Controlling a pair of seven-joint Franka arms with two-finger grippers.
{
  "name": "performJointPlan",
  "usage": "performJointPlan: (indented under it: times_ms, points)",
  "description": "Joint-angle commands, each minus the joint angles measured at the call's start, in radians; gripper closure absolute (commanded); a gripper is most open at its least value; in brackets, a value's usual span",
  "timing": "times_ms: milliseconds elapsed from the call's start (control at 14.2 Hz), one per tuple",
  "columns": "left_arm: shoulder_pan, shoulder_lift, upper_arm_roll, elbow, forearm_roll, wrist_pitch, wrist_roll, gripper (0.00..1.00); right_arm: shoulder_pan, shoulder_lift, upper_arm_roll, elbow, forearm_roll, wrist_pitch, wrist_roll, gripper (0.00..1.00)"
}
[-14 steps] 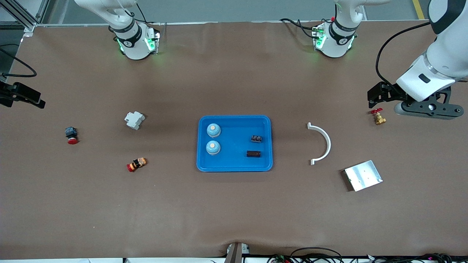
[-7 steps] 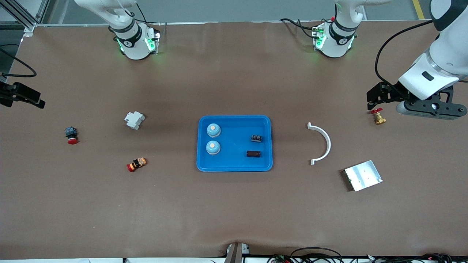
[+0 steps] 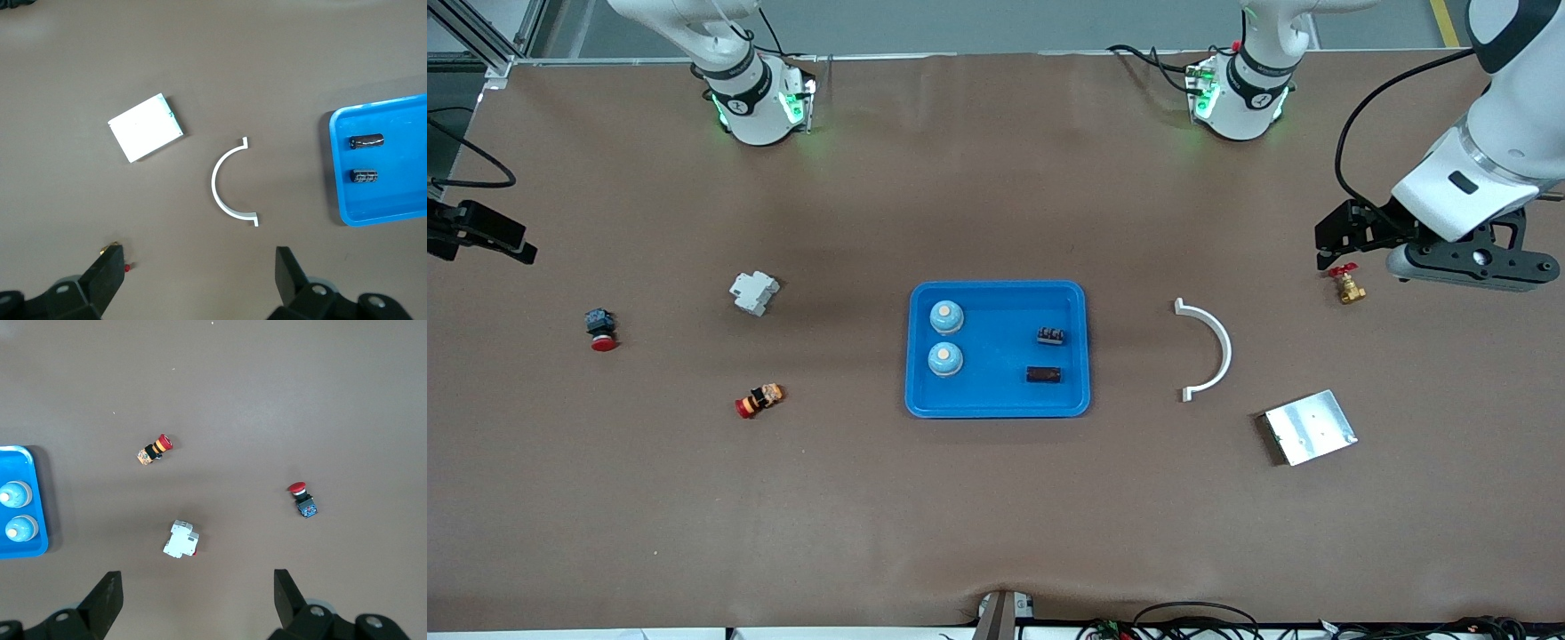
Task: Place electrolytic capacitor and blue bell in tray
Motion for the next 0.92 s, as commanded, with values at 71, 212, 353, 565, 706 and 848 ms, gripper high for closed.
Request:
performJointPlan:
  times_ms: [71,212,353,565,706,848]
  points:
    - [0.004,-0.011,-0.009,0.002,-0.003,0.001,-0.011,0.00,-0.009,-0.008,0.009,-0.004,-0.018,-0.005,-0.001,0.00]
    - [0.004,-0.011,-0.009,0.002,-0.004,0.001,-0.011,0.00,-0.012,-0.008,0.007,-0.004,-0.018,-0.005,-0.001,0.00]
    - [0.003,-0.010,-0.009,0.002,-0.003,0.001,-0.012,0.00,-0.011,-0.008,0.007,-0.004,-0.018,-0.004,-0.001,0.00]
    - [0.007,-0.007,-0.008,0.002,0.001,0.001,-0.012,0.00,-0.009,-0.008,0.007,-0.004,-0.018,-0.005,-0.001,0.00]
    - [0.009,-0.007,-0.008,0.002,0.001,-0.002,-0.012,0.00,-0.009,-0.008,0.007,-0.004,-0.018,-0.004,-0.001,0.00]
    - [0.009,-0.008,-0.008,0.002,0.001,-0.004,-0.012,0.00,-0.008,-0.008,0.007,-0.004,-0.018,-0.004,0.001,0.00]
